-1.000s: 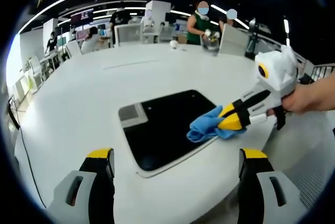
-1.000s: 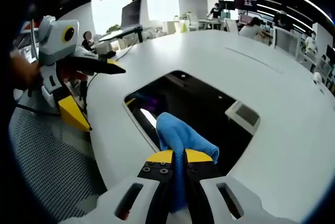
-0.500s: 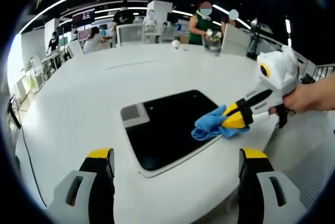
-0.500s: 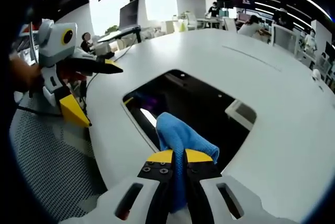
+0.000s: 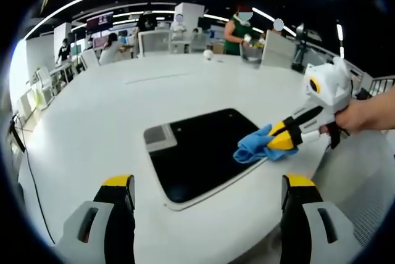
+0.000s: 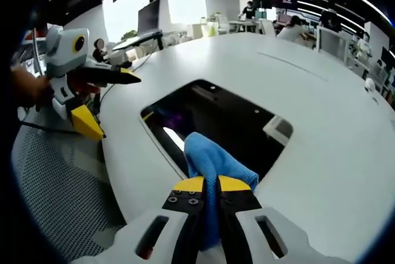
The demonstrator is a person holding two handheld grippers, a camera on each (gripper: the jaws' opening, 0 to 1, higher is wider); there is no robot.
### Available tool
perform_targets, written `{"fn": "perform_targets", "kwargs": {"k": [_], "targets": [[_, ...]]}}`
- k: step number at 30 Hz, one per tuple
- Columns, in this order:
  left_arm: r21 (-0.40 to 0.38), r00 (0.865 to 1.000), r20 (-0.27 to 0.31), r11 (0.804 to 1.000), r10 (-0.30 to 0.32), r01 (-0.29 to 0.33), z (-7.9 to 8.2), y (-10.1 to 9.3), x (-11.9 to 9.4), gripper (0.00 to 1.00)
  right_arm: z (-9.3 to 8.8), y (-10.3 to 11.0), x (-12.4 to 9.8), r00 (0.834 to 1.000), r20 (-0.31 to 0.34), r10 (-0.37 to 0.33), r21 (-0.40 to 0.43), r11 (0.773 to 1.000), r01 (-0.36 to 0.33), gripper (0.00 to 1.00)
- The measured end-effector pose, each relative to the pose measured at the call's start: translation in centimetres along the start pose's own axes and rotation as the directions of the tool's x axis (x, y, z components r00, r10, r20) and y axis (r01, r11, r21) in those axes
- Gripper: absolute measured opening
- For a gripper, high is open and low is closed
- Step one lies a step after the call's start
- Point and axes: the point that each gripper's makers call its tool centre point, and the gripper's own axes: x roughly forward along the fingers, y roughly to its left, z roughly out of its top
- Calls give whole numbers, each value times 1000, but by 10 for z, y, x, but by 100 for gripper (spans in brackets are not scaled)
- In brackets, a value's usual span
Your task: Wipe the mirror surface with the cleaning cloth until all visible marks leave the cleaned area.
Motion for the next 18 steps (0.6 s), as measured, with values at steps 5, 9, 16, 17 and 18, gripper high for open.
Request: {"fn": "perform_targets", "kwargs": {"k": [5, 9, 16, 17, 18], "targets": [[1, 1000, 2, 1000, -1, 1, 0, 0, 0, 99, -4, -5, -4, 1000, -5, -6, 4, 1000, 6, 2], [4, 1000, 0, 1000, -4, 4, 0, -1, 0, 99, -5, -6, -5, 1000, -9, -9, 4, 1000, 9, 2], [6, 1000, -3, 1000, -10, 10, -1, -2, 1, 99, -4, -9, -5, 1000, -17, -10, -3, 1000, 9, 2], [5, 1000, -3, 1000, -11, 11, -1, -2, 1, 99, -4, -11, -5, 1000, -18, -12, -4, 1000, 12, 2], [4, 1000, -3, 1000, -10, 10, -1, -2, 1, 99, -3, -12, -4, 1000, -17, -12, -2, 1000, 12, 2]]}}
